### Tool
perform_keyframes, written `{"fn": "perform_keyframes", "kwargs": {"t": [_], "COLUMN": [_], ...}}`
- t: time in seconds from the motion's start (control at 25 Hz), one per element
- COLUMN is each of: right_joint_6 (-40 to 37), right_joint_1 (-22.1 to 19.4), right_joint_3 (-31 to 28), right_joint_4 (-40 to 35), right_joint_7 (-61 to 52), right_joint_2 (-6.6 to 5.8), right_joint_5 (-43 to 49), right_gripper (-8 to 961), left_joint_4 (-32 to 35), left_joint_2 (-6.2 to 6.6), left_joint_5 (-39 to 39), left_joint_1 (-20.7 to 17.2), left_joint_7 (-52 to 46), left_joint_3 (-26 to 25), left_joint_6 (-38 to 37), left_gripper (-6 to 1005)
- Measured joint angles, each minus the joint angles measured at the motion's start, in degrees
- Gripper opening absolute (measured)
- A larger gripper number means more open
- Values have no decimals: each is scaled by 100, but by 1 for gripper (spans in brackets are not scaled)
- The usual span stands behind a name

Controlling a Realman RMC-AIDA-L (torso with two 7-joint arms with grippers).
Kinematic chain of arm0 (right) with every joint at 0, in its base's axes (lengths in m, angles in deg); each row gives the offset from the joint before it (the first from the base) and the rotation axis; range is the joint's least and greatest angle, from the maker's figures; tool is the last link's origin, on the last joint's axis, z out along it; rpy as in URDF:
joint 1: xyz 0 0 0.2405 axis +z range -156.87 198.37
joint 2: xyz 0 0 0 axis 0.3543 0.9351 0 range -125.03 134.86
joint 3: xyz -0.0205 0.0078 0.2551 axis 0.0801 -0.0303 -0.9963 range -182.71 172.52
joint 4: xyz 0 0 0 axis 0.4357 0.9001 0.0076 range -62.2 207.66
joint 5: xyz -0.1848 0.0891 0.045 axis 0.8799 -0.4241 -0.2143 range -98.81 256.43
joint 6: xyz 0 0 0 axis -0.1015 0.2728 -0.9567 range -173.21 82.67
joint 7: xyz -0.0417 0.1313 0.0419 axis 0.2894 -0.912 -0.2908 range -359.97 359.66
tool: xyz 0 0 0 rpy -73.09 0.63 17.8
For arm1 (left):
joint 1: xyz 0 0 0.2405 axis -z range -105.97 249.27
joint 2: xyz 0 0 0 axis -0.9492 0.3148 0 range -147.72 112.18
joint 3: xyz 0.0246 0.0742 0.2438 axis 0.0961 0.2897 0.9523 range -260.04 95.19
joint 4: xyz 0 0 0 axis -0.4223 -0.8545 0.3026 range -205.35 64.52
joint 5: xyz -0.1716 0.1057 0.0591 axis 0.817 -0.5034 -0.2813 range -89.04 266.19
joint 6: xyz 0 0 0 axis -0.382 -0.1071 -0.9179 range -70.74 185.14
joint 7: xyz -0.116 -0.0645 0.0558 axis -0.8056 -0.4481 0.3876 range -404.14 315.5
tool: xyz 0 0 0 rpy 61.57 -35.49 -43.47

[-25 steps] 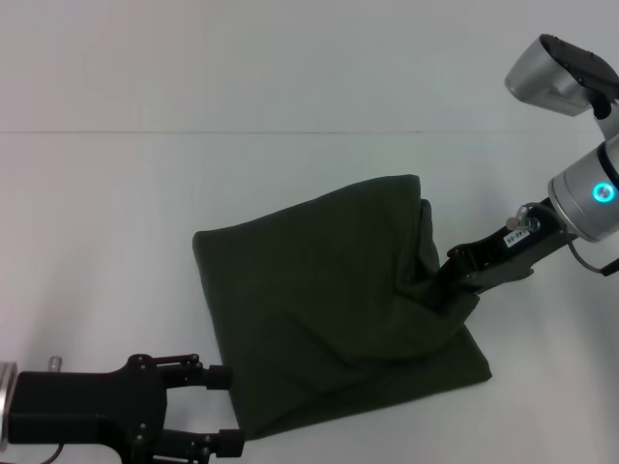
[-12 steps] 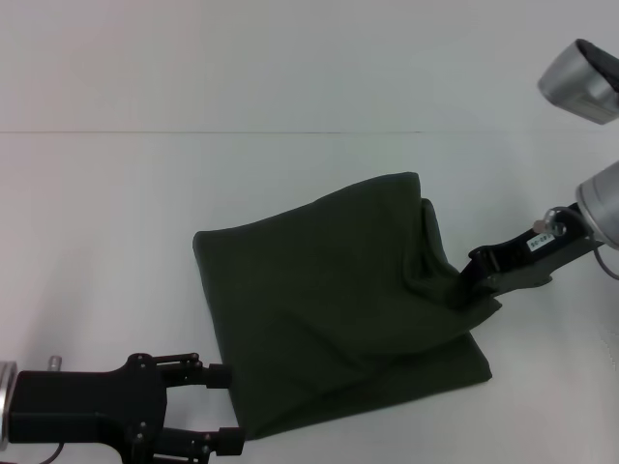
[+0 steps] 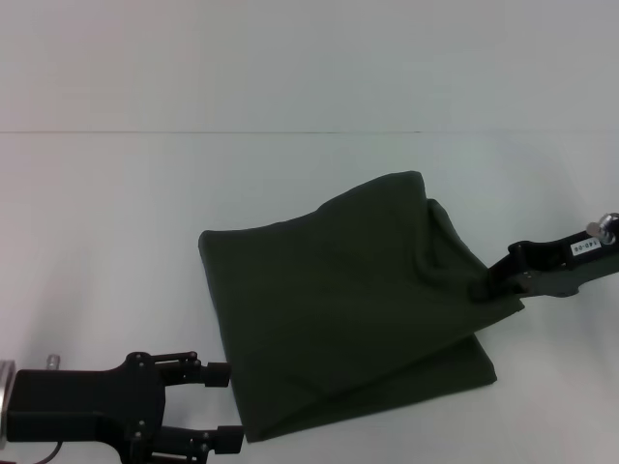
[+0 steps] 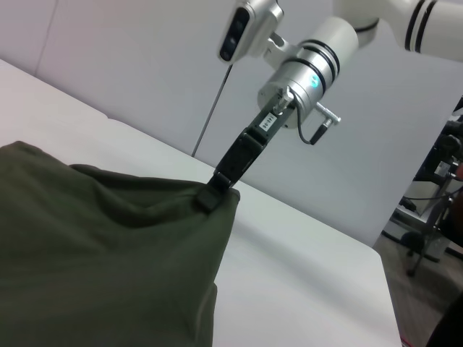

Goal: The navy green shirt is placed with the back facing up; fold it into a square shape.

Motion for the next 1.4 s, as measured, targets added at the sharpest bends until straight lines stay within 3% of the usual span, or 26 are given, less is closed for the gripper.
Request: {"fn": "perform_keyframes", "kwargs": {"t": [0.4,1.16,1.4], "right_joint_6": [94,675,582], "right_joint_1": [-617,-914,-1003], "right_joint_3": [-539,-890,-1378], "right_joint_4": [428,858,845], "right_joint_7": [545,940,1708], "right_joint_2": [6,45,26], "right_joint_5": [-701,-764,-896], "right_gripper": [32,32,131], "left_joint_4": [1,-26,-26], "left_joint_2": [-5,-5,-5], "left_joint_5": [0,0,47], "left_joint_1": [-44,-48,-42], "left_joint_7": [-2,-31,-53], "left_joint_3": [-18,-17,-25], "left_joint_6": [4,11,12], "left_gripper": [862,862,862]}}
